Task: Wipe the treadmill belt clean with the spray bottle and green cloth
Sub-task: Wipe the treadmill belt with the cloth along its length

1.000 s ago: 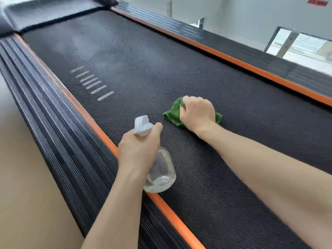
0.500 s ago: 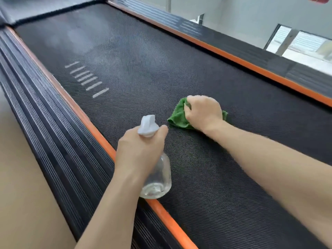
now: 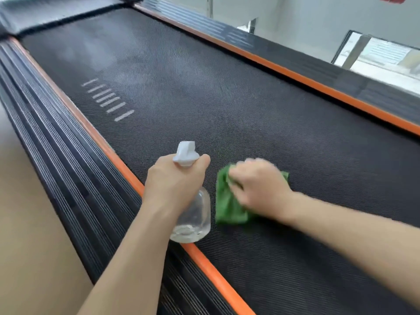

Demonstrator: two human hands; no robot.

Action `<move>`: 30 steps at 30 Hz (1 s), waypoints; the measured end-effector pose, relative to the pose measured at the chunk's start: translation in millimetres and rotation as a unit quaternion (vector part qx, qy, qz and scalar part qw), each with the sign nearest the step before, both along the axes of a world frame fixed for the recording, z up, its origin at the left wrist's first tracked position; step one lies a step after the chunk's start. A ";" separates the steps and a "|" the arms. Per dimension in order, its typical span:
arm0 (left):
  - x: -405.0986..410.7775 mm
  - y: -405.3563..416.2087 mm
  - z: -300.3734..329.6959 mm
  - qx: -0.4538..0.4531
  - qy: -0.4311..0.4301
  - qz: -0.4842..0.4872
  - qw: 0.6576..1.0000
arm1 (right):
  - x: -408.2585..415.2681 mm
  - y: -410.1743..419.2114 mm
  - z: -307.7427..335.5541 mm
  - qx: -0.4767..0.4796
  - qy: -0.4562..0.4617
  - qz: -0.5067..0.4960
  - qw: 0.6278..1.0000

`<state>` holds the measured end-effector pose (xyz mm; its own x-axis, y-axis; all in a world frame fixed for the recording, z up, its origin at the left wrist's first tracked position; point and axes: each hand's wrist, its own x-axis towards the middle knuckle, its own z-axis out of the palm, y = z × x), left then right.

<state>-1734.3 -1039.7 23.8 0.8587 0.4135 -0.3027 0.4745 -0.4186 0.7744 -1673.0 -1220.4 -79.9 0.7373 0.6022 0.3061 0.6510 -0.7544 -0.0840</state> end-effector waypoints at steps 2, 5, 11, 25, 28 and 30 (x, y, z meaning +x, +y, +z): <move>-1.7 -4.5 1.9 0.002 -0.002 -0.009 1.000 | 53.3 8.8 0.8 0.007 -0.007 -0.141 0.990; -3.2 -9.7 1.6 -0.003 -0.016 -0.019 1.000 | 90.2 23.9 -0.6 0.015 0.007 -0.243 0.970; -4.5 -22.9 5.2 -0.057 -0.062 -0.006 0.996 | 0.4 30.3 -1.0 0.055 -0.004 -0.170 0.984; -6.6 -3.8 42.6 -0.155 -0.005 0.006 0.988 | -15.9 18.0 -4.2 0.040 0.002 -0.063 0.997; 12.2 24.0 34.9 -0.165 0.004 0.014 0.986 | 65.4 51.7 -8.8 0.018 -0.013 -0.176 0.984; 24.2 39.2 31.3 -0.164 0.008 0.013 0.986 | 112.9 73.6 -7.2 0.007 -0.010 -0.232 0.973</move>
<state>-1710.1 -1000.5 55.0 0.8431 0.3131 -0.4373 0.4951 -0.1345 0.8583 -1560.0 -1146.8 -87.1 0.9222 0.2023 0.3297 0.2433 -0.9660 -0.0877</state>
